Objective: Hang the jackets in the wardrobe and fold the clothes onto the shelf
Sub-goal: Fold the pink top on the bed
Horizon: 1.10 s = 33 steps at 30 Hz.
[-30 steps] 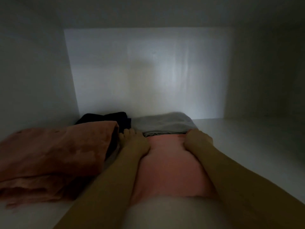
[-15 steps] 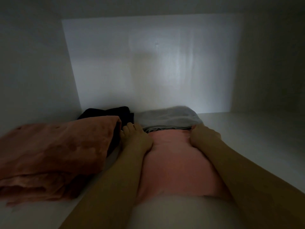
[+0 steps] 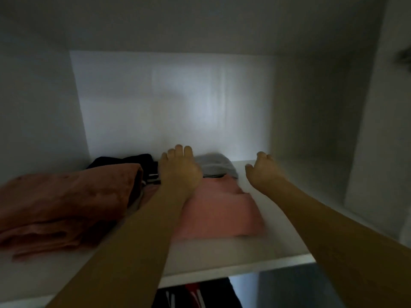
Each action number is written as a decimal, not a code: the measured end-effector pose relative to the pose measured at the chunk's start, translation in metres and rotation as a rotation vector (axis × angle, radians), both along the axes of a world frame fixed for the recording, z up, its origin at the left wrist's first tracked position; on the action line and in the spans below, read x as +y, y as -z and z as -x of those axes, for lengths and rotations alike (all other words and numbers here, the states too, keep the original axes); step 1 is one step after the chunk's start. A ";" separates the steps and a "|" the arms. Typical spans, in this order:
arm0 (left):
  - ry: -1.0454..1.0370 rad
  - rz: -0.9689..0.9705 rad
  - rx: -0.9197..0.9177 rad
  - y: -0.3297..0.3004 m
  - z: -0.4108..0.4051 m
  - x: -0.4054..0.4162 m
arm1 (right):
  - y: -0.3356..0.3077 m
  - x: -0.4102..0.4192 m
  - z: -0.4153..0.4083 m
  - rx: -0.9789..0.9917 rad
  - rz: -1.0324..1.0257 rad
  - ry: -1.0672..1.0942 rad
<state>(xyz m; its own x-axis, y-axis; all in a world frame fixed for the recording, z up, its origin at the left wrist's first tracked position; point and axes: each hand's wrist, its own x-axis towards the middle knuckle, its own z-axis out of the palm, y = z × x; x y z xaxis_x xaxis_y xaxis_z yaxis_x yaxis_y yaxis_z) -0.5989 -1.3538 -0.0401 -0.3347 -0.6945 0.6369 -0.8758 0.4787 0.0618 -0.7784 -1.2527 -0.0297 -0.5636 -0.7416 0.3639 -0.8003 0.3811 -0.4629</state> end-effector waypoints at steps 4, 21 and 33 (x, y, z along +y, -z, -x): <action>0.152 -0.005 0.009 -0.003 0.025 0.074 | -0.003 0.088 0.017 0.092 -0.022 -0.014; 0.623 0.211 -0.087 0.064 0.055 0.337 | 0.060 0.408 -0.022 0.136 0.000 0.123; 0.981 0.145 -0.092 0.105 0.017 0.517 | 0.094 0.639 -0.111 0.137 -0.041 0.496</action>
<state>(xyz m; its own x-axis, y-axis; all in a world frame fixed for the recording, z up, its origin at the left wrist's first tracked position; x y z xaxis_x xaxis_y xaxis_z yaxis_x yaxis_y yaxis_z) -0.6163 -0.8363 -0.1454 -0.7717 -0.0015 0.6360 -0.0866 0.9909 -0.1027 -0.6674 -0.6136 -0.1238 -0.8003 -0.4121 0.4356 -0.5708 0.7460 -0.3430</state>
